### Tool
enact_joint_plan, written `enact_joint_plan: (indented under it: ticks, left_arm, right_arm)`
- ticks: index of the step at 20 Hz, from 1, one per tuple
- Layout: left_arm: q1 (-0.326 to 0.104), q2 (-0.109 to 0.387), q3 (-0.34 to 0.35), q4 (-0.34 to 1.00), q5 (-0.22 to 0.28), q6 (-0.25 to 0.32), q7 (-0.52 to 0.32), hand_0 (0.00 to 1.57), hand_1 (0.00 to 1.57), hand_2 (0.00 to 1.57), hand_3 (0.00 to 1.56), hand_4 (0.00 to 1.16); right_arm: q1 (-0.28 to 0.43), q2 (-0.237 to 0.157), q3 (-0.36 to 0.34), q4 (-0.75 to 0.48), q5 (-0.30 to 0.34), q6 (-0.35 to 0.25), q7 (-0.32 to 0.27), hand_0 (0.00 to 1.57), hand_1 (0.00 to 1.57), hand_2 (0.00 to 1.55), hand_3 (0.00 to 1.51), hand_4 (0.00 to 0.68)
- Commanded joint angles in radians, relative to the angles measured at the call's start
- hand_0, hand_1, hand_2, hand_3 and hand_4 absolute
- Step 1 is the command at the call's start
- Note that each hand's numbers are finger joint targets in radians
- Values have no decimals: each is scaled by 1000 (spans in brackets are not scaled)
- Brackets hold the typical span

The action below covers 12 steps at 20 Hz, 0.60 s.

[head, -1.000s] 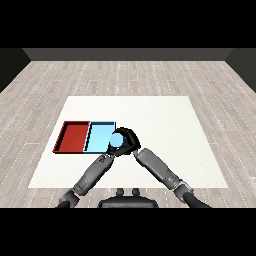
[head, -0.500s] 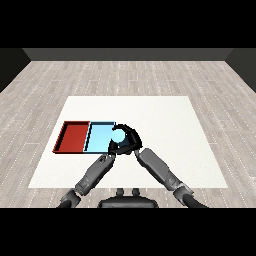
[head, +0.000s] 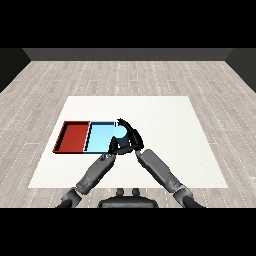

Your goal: Pick the blue can and put it in the blue box

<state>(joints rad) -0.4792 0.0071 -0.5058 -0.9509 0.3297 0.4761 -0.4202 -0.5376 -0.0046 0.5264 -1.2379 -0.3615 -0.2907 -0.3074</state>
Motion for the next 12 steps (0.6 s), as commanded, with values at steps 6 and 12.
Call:
enact_joint_plan:
  ticks: [6, 12]
  left_arm:
    - [40, -2, 70, 11, -83, -30, -24, 1571, 1571, 1571, 1508, 1133]
    - [4, -7, 52, 101, -48, -14, -79, 1571, 1571, 1571, 1502, 1126]
  right_arm:
    - [73, 4, -65, -129, 53, 54, 91, 0, 0, 0, 0, 0]
    - [232, -89, -130, -362, 18, 85, 119, 0, 0, 0, 0, 0]
